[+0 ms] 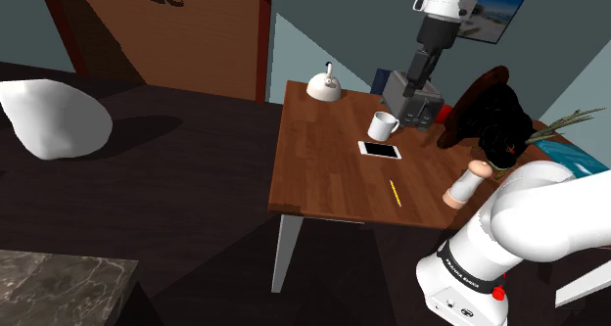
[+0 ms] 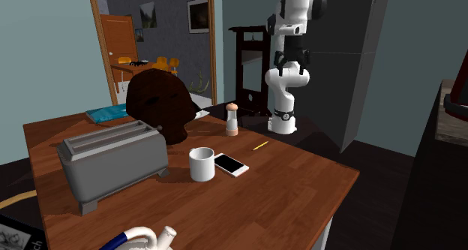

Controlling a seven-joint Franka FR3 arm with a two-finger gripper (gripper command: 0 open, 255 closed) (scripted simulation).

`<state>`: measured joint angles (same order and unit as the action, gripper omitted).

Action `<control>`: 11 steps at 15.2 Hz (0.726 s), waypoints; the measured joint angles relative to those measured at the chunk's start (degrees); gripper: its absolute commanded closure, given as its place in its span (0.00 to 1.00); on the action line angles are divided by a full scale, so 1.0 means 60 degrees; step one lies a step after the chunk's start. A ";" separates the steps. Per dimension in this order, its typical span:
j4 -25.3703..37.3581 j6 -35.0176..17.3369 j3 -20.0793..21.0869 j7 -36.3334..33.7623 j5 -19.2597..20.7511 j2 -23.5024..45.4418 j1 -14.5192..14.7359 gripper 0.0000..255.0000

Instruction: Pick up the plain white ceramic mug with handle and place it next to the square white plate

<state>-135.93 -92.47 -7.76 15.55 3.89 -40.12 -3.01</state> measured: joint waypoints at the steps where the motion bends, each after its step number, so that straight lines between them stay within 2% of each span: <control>1: -0.0031 -0.0235 -0.0140 0.0140 0.0087 0.0186 -0.0041 0.00; 5: -0.0305 -0.1291 -0.0748 0.0740 0.0426 0.0905 -0.0229 0.00; 11: -0.0184 -0.2804 -0.1682 0.1694 0.0697 0.2432 -0.0434 0.00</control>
<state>-137.03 -109.29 -17.85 25.72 8.07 -25.53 -5.61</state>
